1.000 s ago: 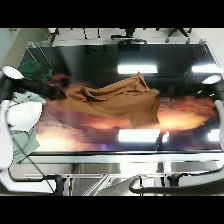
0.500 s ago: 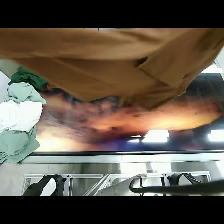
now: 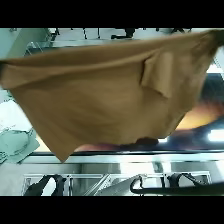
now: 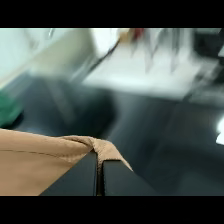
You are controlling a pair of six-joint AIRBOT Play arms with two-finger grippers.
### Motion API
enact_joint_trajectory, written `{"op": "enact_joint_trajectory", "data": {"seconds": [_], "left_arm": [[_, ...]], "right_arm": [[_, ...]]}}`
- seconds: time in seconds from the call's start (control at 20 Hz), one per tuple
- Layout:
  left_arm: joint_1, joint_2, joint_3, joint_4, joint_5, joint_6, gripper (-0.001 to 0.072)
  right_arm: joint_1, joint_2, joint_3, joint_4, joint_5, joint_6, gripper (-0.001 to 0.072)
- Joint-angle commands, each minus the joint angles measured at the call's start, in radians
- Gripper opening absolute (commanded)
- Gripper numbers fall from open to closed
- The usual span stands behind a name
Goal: Fold the shirts.
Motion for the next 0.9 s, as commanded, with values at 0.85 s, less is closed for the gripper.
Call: {"op": "enact_joint_trajectory", "data": {"seconds": [0.85], "left_arm": [[-0.246, -1.014, 0.253, 0.13, 0.053, 0.024, 0.0012]], "right_arm": [[0.174, -0.636, -0.012, -0.514, -0.09, 0.078, 0.0016]]}}
